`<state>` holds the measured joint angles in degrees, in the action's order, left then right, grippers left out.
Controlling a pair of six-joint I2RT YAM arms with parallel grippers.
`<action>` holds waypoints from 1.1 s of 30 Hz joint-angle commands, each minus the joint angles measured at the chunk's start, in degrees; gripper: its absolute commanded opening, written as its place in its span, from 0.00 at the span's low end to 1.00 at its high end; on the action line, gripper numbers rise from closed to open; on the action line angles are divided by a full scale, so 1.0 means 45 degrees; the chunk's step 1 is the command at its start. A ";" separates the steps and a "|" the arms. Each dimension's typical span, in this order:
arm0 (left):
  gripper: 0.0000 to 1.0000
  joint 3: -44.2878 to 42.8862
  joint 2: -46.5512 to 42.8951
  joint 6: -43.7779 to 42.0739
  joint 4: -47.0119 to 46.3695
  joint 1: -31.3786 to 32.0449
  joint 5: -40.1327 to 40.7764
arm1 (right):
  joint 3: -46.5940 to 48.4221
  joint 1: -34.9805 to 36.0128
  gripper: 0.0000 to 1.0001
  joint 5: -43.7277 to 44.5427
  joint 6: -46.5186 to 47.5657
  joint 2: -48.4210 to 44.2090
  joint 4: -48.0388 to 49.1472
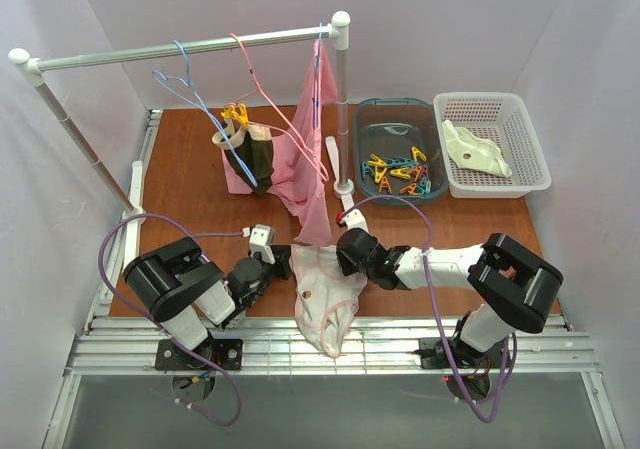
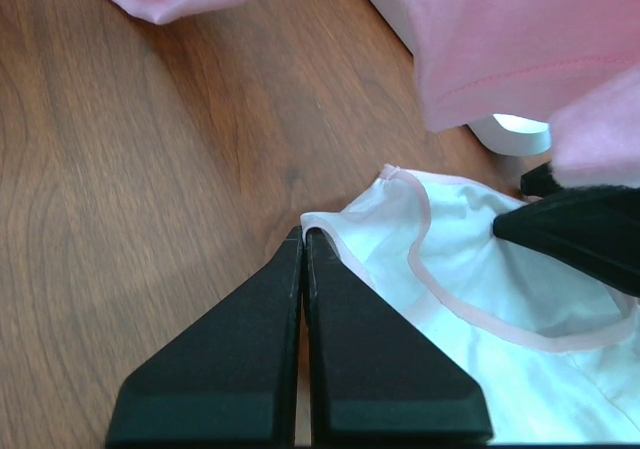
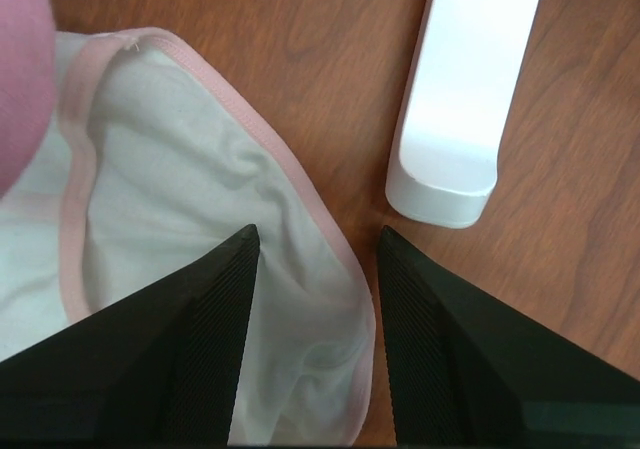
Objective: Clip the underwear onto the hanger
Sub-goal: Flatten out the underwear at the center of the board.
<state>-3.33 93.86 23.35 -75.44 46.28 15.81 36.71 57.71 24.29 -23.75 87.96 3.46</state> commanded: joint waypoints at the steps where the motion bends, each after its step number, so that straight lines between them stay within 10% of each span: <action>1: 0.00 0.0350 0.0078 -0.0131 -0.3079 -0.0051 -0.0018 | -0.0189 -0.0090 0.40 0.0324 0.0062 0.0587 0.0597; 8: 0.00 0.0584 -0.0155 -0.0209 -0.3100 -0.0051 0.0099 | -0.0208 -0.0110 0.01 0.0304 -0.0055 0.0844 0.0617; 33: 0.00 0.0116 -1.0837 -0.2630 0.5924 0.3735 0.1051 | 0.0709 0.4649 0.01 0.3622 -0.0210 -0.7144 -0.3951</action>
<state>-3.09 47.33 15.42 -53.60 59.61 17.54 36.84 74.00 35.31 -23.57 57.32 -11.53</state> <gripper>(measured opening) 0.002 0.016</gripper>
